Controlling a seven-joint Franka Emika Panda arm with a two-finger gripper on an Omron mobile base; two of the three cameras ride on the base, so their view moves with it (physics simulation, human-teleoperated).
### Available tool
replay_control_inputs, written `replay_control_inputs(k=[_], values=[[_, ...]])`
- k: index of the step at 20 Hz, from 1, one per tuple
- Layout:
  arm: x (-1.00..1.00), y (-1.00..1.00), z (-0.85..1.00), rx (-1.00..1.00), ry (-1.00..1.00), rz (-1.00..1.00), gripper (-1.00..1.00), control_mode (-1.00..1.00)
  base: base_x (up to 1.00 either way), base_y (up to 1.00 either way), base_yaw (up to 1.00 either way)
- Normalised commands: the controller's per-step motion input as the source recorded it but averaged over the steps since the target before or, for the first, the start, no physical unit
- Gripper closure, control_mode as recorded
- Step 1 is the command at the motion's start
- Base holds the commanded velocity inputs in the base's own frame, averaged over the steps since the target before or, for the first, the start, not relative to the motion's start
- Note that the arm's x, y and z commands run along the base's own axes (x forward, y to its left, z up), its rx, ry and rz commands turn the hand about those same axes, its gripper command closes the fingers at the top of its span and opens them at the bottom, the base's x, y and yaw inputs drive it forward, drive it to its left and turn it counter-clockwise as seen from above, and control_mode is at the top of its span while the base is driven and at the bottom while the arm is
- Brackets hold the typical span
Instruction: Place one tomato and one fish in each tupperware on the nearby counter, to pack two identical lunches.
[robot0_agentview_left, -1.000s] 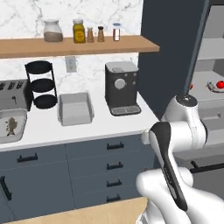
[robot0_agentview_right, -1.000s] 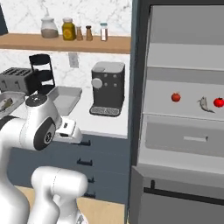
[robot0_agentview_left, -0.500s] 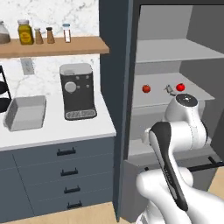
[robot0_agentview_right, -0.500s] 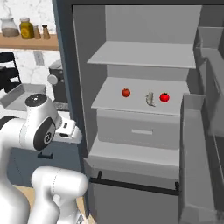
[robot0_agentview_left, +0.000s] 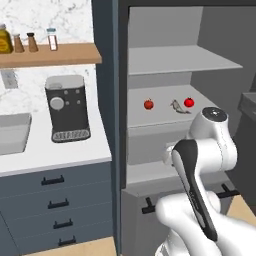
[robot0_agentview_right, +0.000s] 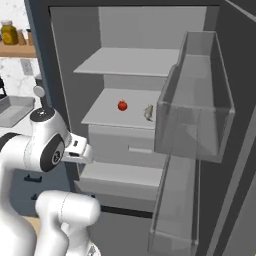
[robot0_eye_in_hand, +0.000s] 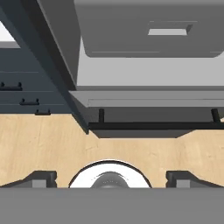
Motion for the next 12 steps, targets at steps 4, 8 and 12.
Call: replay_control_inputs(k=[4, 8, 12], values=[[0.00, 0.00, 0.00, 0.00, 0.00, 0.00, -1.00, 1.00, 0.57, -0.14, -0.09], [0.00, 0.00, 0.00, 0.00, 0.00, 0.00, -1.00, 1.00, 0.61, -0.29, -0.16], [0.00, 0.00, 0.00, 0.00, 0.00, 0.00, -1.00, 1.00, 0.32, -0.50, -0.11]])
